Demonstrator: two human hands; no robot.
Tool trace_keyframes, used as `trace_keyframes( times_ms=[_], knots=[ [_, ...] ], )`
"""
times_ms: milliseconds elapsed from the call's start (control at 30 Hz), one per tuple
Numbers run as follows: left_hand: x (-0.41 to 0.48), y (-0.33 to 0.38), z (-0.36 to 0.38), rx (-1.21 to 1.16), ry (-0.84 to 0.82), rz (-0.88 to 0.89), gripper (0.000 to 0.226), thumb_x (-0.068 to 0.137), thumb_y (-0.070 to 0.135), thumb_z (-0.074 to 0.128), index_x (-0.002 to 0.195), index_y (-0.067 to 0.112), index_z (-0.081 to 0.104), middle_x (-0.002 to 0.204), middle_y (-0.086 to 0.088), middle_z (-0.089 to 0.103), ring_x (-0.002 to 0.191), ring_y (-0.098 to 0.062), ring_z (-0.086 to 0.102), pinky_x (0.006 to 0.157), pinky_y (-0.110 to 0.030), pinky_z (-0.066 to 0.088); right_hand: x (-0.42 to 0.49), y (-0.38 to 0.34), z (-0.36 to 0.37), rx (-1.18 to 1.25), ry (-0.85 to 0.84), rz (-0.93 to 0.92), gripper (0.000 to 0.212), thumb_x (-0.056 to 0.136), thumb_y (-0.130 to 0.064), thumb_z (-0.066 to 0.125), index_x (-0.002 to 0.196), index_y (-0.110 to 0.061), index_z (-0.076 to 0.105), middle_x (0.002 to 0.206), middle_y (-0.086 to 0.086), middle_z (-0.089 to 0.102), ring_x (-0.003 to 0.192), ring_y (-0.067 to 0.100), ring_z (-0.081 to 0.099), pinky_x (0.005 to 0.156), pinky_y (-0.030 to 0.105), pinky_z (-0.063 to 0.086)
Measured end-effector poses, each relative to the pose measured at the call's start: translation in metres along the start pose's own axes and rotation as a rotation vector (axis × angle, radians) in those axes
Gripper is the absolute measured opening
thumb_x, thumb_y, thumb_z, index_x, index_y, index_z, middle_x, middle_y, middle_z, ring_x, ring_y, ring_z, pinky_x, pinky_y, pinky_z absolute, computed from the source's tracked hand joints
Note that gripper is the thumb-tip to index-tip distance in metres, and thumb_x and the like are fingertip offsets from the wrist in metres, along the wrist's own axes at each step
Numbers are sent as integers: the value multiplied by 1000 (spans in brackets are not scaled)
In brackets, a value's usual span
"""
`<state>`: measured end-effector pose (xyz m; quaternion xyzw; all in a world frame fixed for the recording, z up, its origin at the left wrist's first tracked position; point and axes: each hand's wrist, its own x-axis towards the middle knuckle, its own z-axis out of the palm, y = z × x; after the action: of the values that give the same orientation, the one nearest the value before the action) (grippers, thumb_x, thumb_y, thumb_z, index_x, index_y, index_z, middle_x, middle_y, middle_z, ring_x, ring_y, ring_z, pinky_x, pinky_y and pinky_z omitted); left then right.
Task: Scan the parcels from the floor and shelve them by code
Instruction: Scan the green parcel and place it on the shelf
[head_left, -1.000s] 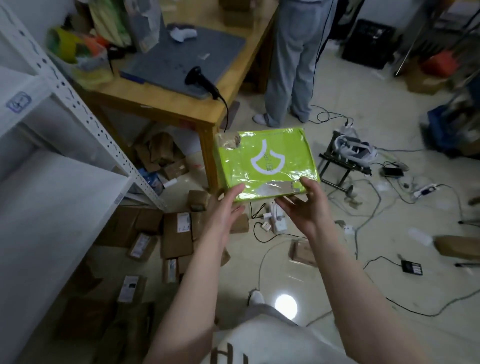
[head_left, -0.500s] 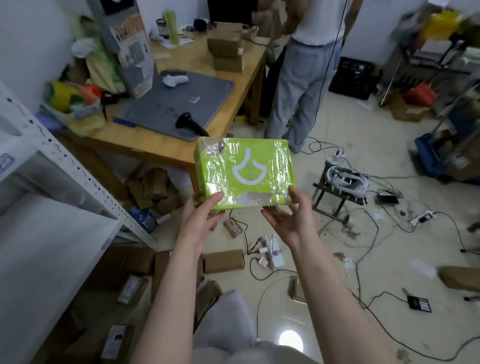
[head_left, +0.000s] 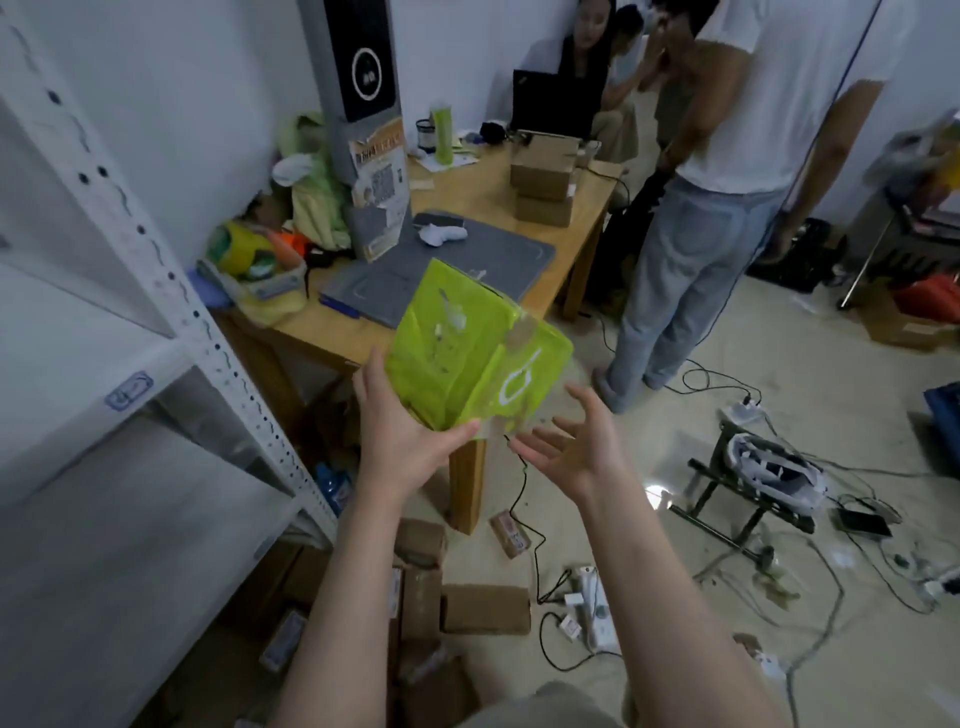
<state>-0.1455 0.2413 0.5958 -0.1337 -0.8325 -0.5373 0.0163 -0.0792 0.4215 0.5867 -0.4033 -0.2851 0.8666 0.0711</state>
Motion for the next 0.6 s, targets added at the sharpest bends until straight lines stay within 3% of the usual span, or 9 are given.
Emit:
trace_keyframes(
  times_ms=[33,100,200,300,400,533,600],
  knots=[
    [3,0,-5,59,20,44,129,53,29,98,155,11,21,144,-4,30,131,-11,36,106,-20,31,4,-1,8,-26,-30,3,63,91,-38,64,135,1,40,133,25,43,105,41,60,97,57,50],
    [7,-3,-14,174,50,121,137,52,32,99,157,12,14,148,-3,25,138,-20,34,113,-35,36,10,-3,22,-84,-107,15,61,90,-45,61,131,0,49,132,23,50,107,38,62,99,57,50],
    [12,-12,-19,347,72,260,138,53,31,97,158,14,10,152,-2,20,142,-31,31,112,-51,39,24,-11,38,-177,-159,24,58,89,-55,57,115,-4,59,115,17,60,106,34,63,100,54,49],
    [10,-21,-14,501,114,403,126,57,32,95,155,17,17,150,-5,22,143,-34,28,111,-43,33,44,-20,53,-352,-190,35,66,80,-67,59,112,-9,66,105,12,67,98,30,64,96,43,49],
    [-2,-33,4,628,148,476,110,68,22,90,155,15,22,152,-11,28,149,-35,24,115,-41,25,63,-24,65,-545,-333,79,77,73,-74,63,125,-18,68,118,14,71,109,34,68,100,51,50],
    [-4,-45,27,662,198,478,104,70,11,86,155,16,25,157,-9,28,151,-36,21,114,-45,27,94,-36,72,-662,-458,154,66,76,-64,64,121,-16,70,117,15,72,106,34,70,94,47,54],
    [2,-49,32,641,200,434,111,68,16,88,156,17,20,159,-10,23,153,-33,17,116,-45,30,107,-42,75,-725,-491,159,62,75,-59,68,119,-16,71,114,14,73,103,33,70,90,46,55]
  ],
)
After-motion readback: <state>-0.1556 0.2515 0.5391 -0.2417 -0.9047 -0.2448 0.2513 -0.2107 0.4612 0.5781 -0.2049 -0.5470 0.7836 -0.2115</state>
